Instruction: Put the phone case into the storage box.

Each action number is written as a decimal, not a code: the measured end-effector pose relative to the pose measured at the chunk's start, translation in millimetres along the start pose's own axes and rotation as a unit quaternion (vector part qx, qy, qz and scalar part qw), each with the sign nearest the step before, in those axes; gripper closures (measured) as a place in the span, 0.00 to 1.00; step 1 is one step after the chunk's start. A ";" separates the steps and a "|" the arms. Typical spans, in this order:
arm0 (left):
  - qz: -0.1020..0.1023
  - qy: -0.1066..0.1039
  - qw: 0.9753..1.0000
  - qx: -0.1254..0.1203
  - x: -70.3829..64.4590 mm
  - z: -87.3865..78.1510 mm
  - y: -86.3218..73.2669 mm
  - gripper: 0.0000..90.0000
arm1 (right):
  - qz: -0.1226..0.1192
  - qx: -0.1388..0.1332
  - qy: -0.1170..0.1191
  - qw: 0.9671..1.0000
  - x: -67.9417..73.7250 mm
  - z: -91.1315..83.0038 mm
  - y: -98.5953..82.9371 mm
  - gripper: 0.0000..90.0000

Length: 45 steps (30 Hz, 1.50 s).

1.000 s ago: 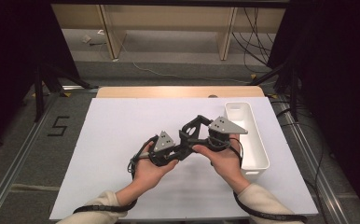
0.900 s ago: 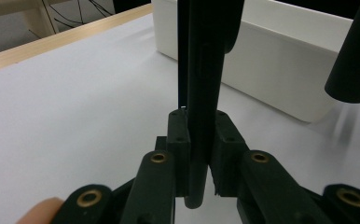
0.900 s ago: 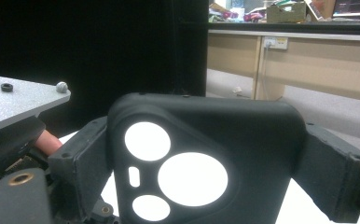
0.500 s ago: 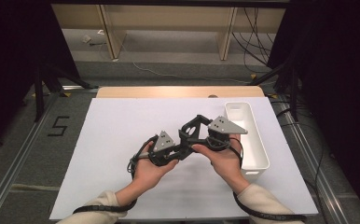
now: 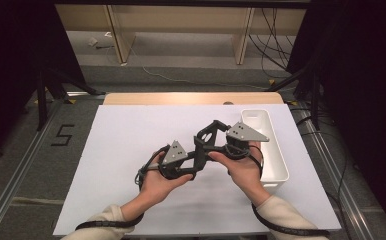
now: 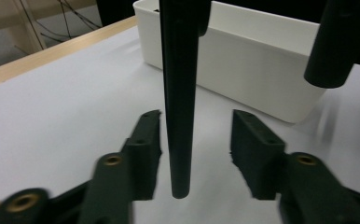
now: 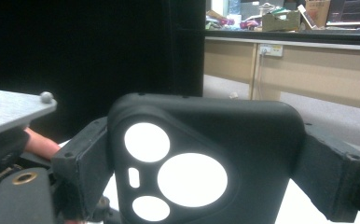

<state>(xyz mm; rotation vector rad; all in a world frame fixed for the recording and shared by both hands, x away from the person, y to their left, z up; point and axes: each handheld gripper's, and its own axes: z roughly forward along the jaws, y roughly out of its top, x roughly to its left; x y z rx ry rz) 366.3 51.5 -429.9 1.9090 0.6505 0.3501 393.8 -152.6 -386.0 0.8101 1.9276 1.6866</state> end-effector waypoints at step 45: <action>0.012 0.008 1.000 -0.002 25.4 -64.2 -23.1 0.00 | 0.006 -0.002 -0.007 1.000 -7.7 -4.0 6.0 0.17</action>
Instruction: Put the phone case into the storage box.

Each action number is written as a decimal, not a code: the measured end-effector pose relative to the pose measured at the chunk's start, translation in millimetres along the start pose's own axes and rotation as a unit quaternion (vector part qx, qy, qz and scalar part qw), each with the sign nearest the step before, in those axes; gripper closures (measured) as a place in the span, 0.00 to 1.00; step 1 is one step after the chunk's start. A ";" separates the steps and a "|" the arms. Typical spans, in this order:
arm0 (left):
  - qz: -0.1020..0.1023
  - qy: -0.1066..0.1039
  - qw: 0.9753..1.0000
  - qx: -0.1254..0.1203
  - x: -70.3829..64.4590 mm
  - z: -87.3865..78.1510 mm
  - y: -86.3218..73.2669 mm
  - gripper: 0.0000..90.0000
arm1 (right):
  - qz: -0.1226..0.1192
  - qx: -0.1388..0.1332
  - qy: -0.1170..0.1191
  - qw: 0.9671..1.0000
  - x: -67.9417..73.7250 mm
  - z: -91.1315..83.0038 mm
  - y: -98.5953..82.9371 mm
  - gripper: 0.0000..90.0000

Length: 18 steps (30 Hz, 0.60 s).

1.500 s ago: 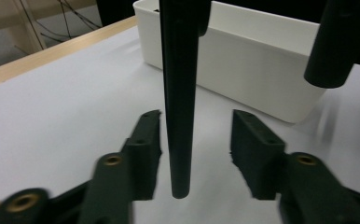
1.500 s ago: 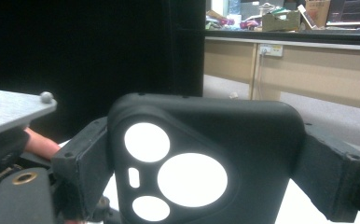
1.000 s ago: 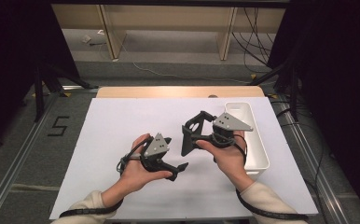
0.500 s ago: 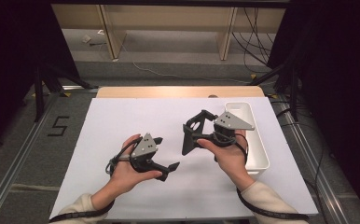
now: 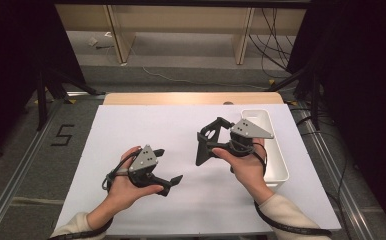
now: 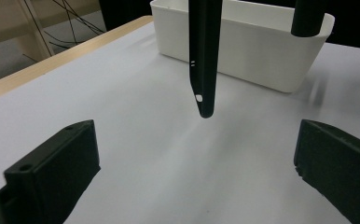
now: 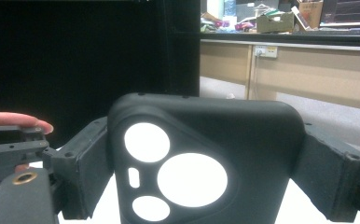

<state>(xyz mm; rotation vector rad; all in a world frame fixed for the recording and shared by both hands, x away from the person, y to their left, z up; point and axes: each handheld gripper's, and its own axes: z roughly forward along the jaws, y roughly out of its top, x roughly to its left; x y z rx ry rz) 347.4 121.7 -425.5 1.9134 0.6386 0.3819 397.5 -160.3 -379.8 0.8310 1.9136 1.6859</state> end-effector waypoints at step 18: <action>-0.004 0.024 1.000 0.001 10.3 -18.7 -11.1 0.00 | 0.004 -0.006 -0.006 1.000 -4.3 -3.5 4.5 0.17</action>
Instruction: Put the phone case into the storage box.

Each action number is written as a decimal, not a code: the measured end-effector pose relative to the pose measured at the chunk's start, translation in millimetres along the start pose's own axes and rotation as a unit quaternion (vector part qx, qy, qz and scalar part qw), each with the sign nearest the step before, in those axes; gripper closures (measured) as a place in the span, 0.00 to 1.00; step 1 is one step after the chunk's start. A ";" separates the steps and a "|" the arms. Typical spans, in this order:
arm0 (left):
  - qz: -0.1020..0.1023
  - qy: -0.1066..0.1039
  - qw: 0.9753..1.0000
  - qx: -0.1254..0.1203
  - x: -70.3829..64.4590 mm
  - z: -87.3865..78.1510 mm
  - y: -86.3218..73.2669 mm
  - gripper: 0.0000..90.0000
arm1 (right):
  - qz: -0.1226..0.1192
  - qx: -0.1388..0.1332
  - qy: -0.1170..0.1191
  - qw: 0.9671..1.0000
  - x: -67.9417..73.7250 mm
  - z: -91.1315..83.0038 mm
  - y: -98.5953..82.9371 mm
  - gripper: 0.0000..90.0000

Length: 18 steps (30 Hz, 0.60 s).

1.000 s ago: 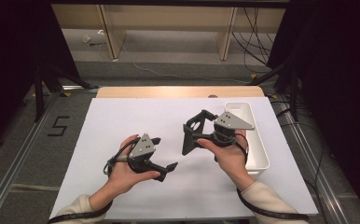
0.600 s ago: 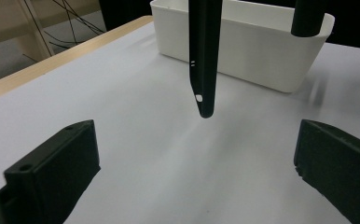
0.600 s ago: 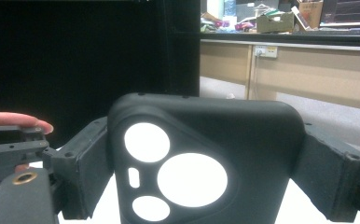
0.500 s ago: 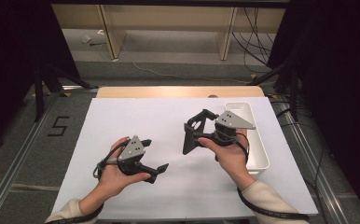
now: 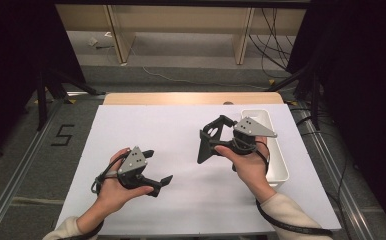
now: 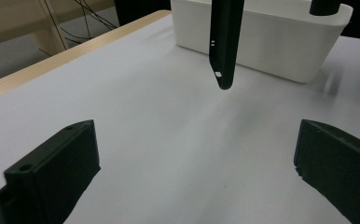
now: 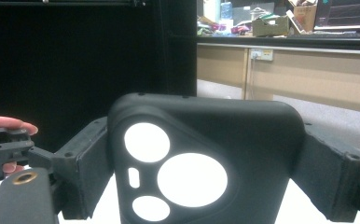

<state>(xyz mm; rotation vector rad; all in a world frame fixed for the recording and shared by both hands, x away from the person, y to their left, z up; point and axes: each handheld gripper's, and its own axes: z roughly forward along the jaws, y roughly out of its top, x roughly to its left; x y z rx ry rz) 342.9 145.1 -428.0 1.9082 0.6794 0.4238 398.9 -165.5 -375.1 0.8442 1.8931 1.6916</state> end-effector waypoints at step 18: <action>0.000 0.009 1.000 0.007 3.5 -3.6 -5.9 0.00 | 0.005 -0.005 -0.007 1.000 -7.7 -4.1 4.2 0.17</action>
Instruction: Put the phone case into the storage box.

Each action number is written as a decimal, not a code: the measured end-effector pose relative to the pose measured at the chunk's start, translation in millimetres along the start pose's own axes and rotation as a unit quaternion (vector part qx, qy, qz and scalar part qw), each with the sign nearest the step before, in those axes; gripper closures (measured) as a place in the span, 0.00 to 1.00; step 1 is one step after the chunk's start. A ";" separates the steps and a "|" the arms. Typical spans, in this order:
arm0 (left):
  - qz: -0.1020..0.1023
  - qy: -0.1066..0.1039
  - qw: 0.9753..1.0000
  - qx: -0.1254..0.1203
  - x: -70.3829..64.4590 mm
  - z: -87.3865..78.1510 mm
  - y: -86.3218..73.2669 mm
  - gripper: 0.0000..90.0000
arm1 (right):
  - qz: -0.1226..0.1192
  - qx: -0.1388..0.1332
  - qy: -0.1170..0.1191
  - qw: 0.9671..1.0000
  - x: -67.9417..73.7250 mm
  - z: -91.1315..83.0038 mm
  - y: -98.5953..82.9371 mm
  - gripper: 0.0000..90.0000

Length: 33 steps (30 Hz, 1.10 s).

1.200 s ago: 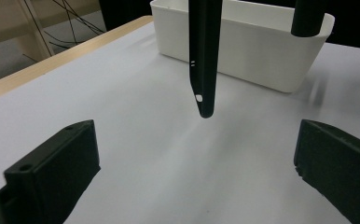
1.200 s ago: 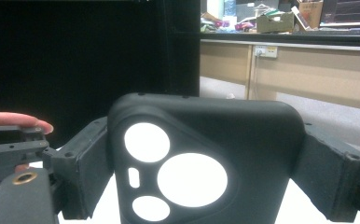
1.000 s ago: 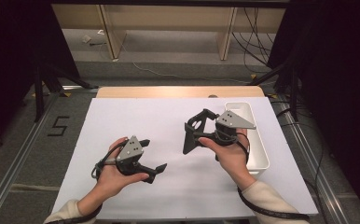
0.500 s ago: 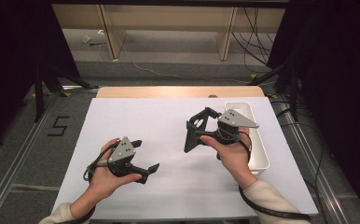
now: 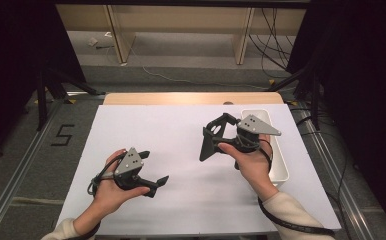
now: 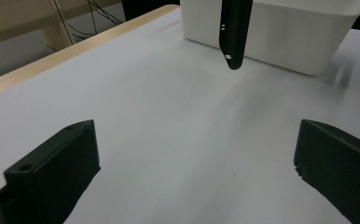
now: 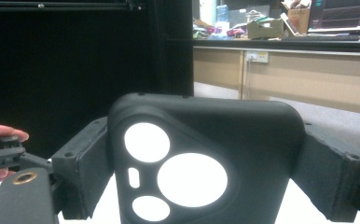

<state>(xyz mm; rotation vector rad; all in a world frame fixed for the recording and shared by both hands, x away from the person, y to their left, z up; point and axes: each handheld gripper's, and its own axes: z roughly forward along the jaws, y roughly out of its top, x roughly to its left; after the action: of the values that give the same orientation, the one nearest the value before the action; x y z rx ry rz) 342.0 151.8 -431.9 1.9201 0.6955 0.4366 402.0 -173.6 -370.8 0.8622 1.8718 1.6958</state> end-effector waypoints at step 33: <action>-0.004 0.003 1.000 -0.001 1.0 1.5 -1.2 0.00 | 0.007 -0.021 -0.028 0.999 -19.9 -11.7 12.6 0.17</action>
<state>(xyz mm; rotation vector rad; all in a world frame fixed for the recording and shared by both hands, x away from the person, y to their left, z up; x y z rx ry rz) 343.3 151.8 -433.7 1.9149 0.7067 0.4368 409.3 -195.5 -358.3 0.8993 1.7901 1.6959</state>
